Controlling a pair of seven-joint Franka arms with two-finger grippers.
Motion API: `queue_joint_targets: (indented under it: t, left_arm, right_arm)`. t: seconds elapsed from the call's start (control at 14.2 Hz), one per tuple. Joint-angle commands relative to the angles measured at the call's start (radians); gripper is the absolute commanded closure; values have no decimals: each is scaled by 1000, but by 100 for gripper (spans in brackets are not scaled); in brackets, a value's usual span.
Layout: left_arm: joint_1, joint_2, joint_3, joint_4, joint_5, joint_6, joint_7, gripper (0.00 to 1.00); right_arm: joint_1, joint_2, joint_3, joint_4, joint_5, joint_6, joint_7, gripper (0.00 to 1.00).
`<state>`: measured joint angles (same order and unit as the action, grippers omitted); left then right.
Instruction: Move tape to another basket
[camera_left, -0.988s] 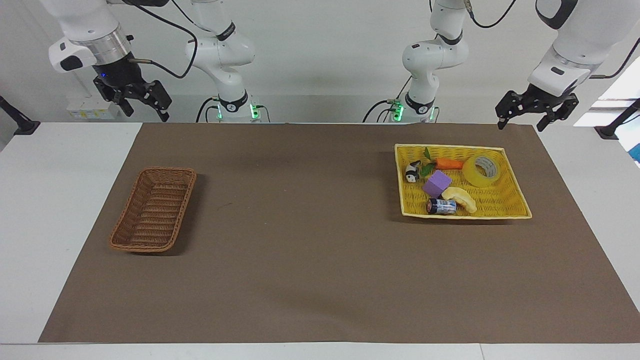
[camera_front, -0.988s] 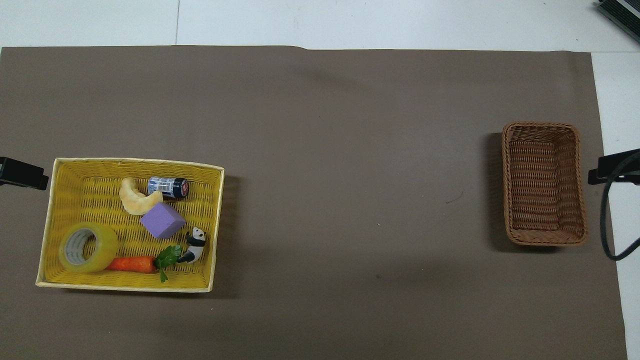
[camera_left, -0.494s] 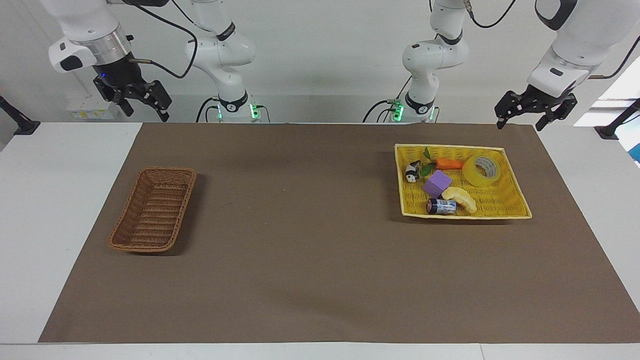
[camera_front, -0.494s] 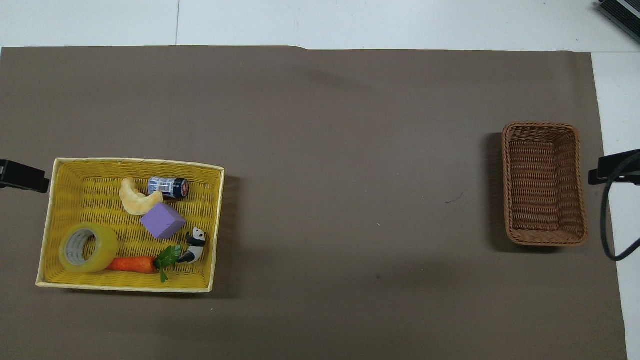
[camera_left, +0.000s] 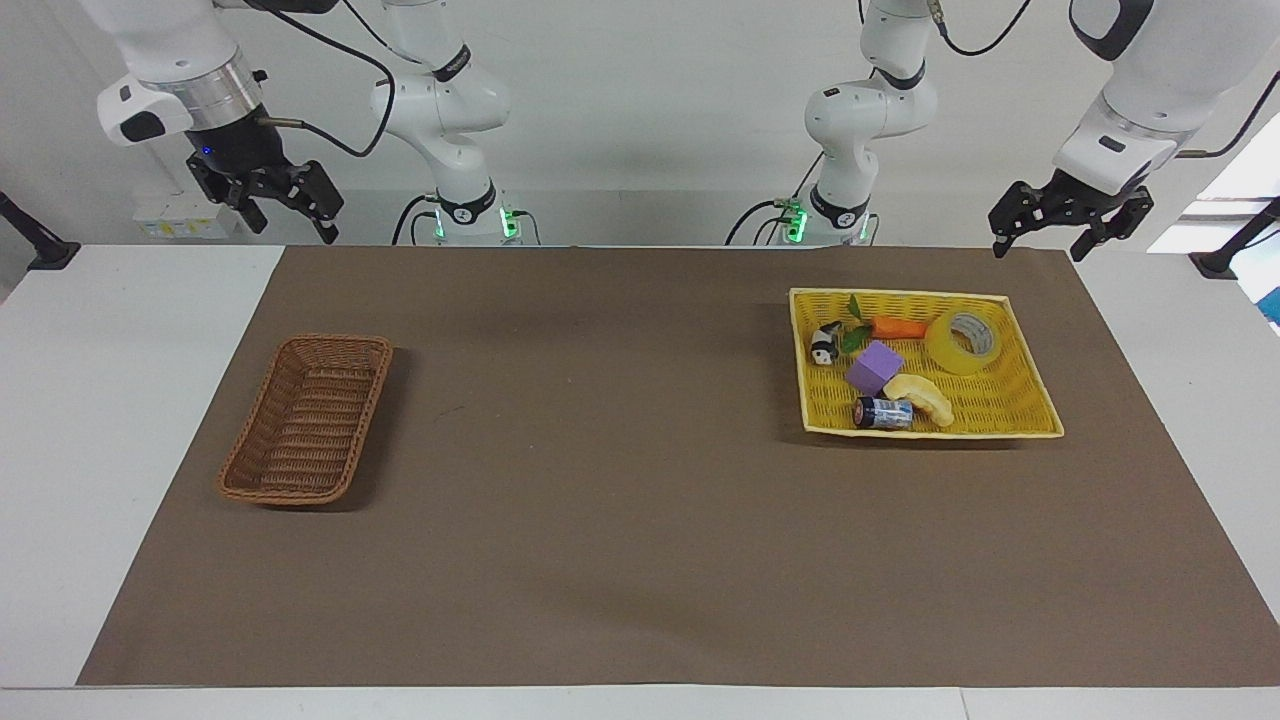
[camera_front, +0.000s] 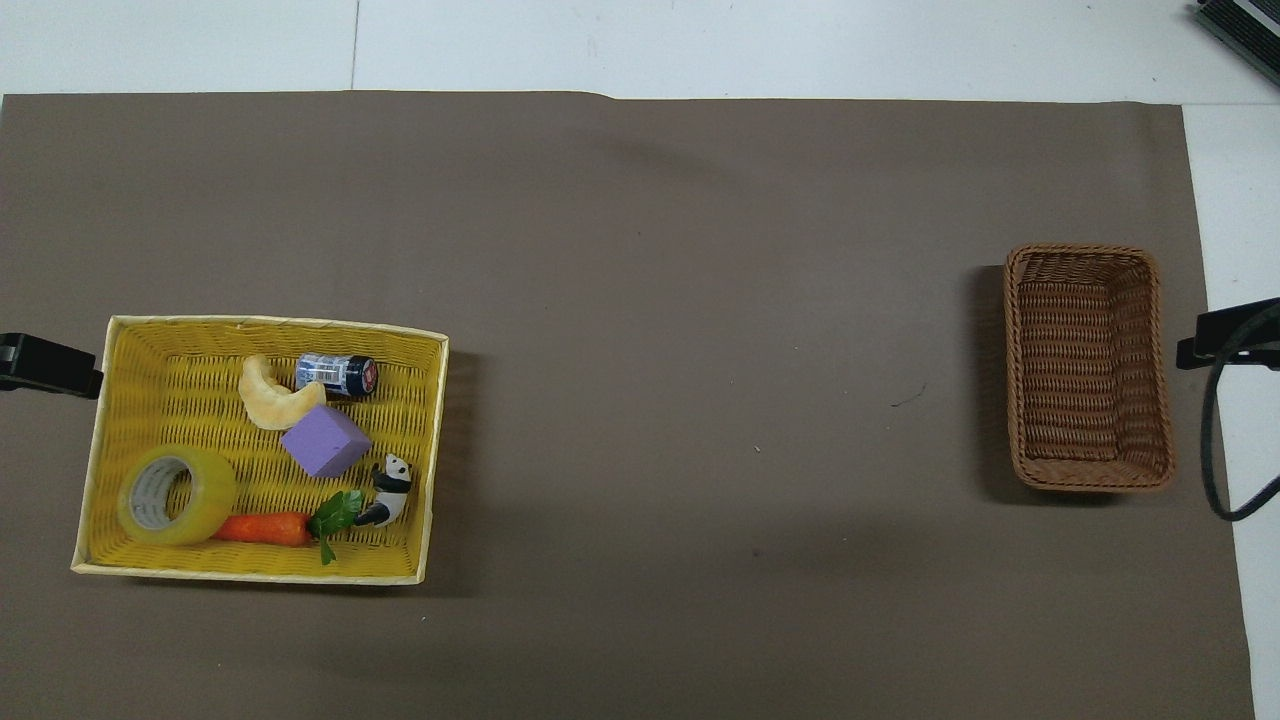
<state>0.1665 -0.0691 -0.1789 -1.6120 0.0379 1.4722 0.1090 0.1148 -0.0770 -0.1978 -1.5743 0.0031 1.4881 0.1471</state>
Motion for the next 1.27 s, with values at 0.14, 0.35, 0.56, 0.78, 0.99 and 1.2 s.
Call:
queue_joint_targets:
  t: [0.14, 0.35, 0.56, 0.78, 0.99, 1.2]
  left_arm:
    - [11, -44, -2, -83, -4, 31, -57, 0]
    - [13, -58, -2, -159, -4, 63, -98, 0]
    - [28, -83, -2, -262, -4, 138, -98, 0]
    - [71, -139, -1, -399, -4, 262, -97, 0]
    - [103, -141, -1, -488, -4, 335, -94, 0]
    - [129, -158, -1, -584, -4, 407, -87, 11]
  right_arm:
    - [-4, -12, -8, -15, 24, -2, -24, 0]
    - [-4, -12, -8, -16, 24, -2, -24, 0]
    - [-4, -12, -8, -18, 24, -2, -26, 0]
    - [-4, -12, -8, -20, 24, 0, -27, 0]
    - [-4, -12, -6, -19, 24, -2, -27, 0]
    - [-4, -12, -6, -19, 24, -2, -27, 0]
